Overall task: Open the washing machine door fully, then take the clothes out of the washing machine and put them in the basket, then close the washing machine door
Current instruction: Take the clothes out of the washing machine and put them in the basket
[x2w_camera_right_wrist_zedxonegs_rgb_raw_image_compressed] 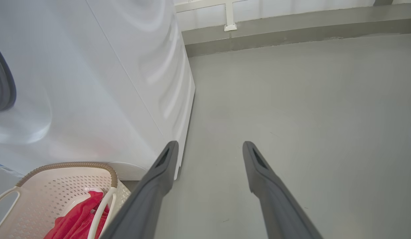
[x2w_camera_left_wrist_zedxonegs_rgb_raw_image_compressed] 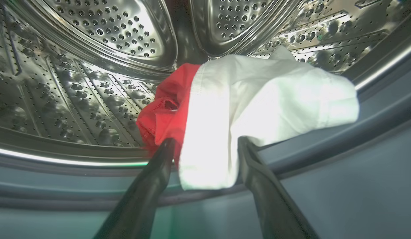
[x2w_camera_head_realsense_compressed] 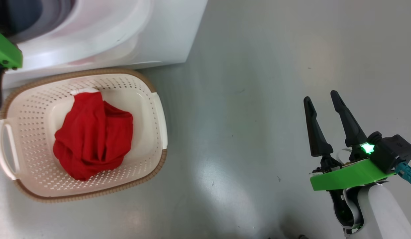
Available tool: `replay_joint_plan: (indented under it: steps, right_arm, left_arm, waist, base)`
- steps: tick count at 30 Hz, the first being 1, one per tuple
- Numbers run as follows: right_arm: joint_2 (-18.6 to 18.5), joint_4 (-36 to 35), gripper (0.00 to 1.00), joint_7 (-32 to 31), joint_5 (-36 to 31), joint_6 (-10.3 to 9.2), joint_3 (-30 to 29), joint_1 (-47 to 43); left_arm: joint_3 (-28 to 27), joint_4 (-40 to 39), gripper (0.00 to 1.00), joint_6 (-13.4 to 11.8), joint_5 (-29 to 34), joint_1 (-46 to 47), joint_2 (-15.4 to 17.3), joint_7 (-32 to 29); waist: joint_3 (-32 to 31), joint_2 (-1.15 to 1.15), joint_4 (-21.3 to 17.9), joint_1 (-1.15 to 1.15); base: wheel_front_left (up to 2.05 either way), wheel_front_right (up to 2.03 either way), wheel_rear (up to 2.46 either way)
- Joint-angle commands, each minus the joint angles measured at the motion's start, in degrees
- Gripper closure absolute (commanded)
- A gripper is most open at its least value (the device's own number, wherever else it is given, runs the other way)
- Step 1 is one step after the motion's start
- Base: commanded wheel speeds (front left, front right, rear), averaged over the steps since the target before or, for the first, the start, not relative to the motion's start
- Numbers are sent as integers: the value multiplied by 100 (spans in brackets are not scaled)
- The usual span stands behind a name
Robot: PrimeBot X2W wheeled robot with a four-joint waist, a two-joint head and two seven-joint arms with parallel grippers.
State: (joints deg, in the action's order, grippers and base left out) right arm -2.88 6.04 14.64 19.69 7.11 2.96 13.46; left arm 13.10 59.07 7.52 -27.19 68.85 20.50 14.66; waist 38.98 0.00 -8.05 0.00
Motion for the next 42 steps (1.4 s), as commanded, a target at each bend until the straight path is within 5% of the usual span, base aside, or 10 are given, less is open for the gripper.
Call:
replay_joint_plan:
  steps: [1,2,3,6,20,27,42]
  right_arm:
    - [0,-143,0,36,52,37,161,-44]
    - [0,-145,0,36,54,37,163,-45]
    - [0,-145,0,36,59,37,164,-46]
    - [0,-146,0,36,70,37,166,-52]
    - [0,-129,0,36,9,37,69,-48]
    - [0,-79,0,36,-57,37,-5,-104]
    - [1,-27,0,36,-203,37,-120,-246]
  left_arm:
    - [-25,24,0,-3,-79,118,352,34]
    - [7,55,0,-3,-89,147,364,34]
    - [25,67,14,-3,-104,172,377,34]
    - [72,76,100,-3,-145,209,393,34]
    - [-595,-787,100,-3,51,-147,235,34]
    - [-1590,-1899,100,-3,71,-955,-220,34]
    - [-2276,-4532,100,-3,408,-2901,-925,34]
  waist:
    - [70,0,-68,0]
    - [80,0,-78,0]
    - [86,0,-86,0]
    - [94,0,-100,0]
    - [-28,0,91,0]
    - [-317,0,307,0]
    - [-628,0,710,0]
  base:
    - [0,0,0]
    - [0,0,0]
    - [0,0,0]
    - [0,0,0]
    - [0,0,0]
    - [0,0,0]
    - [0,0,0]
